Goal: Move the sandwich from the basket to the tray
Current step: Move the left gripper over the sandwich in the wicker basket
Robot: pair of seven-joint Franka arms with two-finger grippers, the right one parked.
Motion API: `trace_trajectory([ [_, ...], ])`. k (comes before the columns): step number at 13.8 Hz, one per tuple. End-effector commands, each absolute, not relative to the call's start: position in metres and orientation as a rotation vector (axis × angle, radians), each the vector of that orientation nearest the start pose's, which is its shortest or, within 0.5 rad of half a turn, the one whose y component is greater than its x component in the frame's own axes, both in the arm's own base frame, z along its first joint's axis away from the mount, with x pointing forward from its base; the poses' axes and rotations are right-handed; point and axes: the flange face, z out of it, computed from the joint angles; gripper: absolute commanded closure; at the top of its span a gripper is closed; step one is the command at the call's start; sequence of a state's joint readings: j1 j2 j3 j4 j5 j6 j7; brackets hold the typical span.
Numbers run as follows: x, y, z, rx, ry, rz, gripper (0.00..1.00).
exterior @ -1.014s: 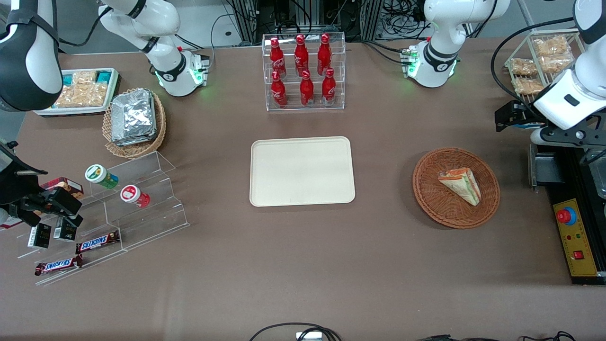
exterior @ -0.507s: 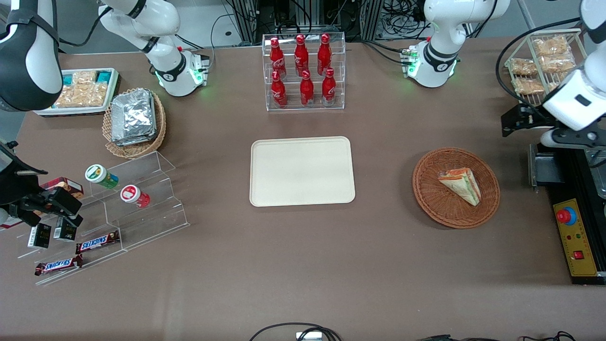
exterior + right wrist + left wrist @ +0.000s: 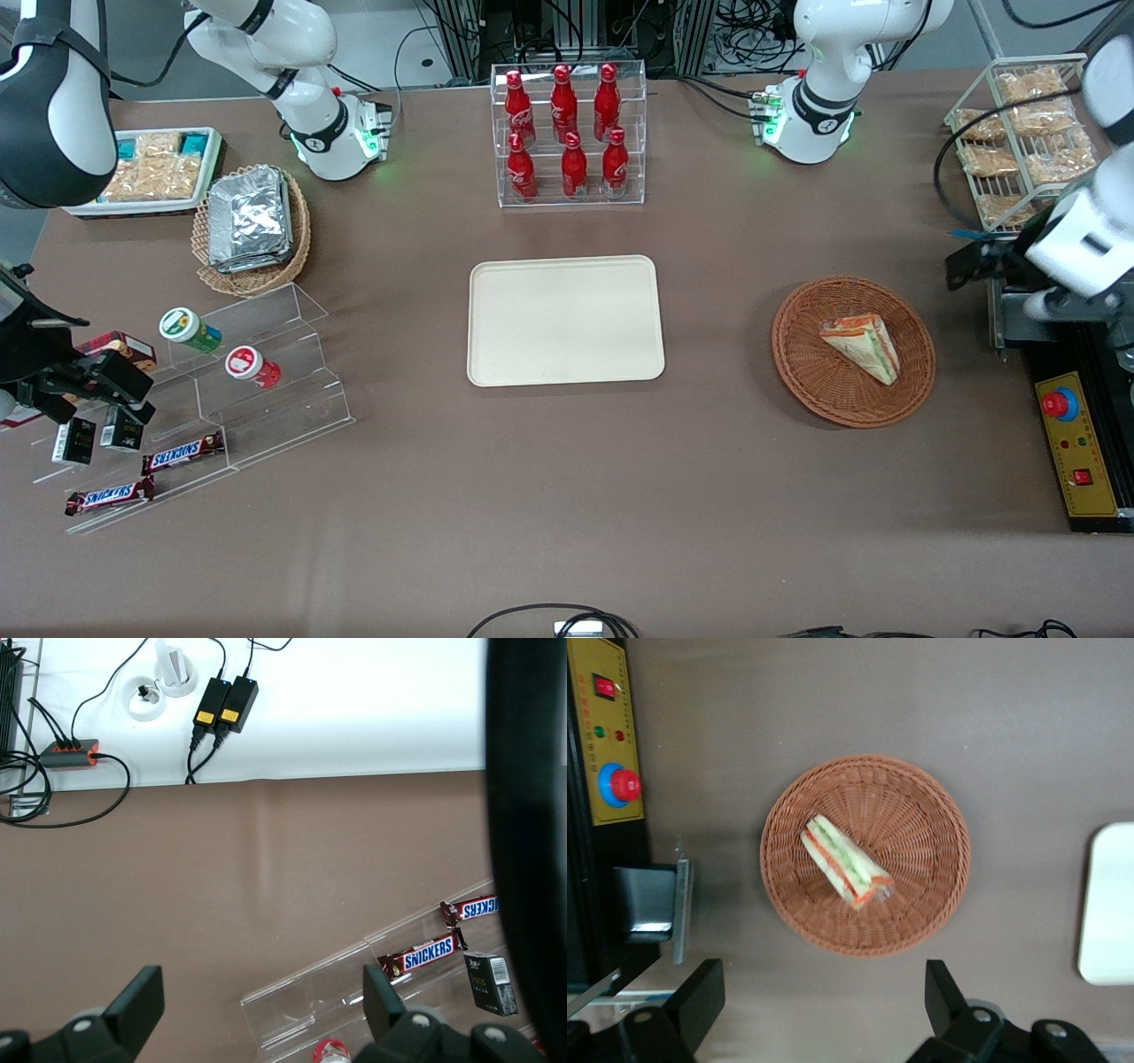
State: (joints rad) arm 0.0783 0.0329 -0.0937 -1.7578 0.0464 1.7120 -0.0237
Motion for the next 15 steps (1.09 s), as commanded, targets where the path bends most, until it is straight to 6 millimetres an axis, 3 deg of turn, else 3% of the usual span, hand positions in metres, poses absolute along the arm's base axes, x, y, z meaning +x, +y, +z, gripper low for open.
trace_trajectory([
  [1, 0.553, 0.016, 0.489, -3.078, -0.117, 0.12, 0.0],
  [5, 0.542, 0.024, 0.448, -3.069, -0.232, 0.149, 0.0],
  [9, 0.529, 0.021, 0.399, -3.038, -0.516, 0.072, 0.0],
  [15, 0.517, 0.019, 0.357, -2.995, -0.745, 0.051, 0.0],
])
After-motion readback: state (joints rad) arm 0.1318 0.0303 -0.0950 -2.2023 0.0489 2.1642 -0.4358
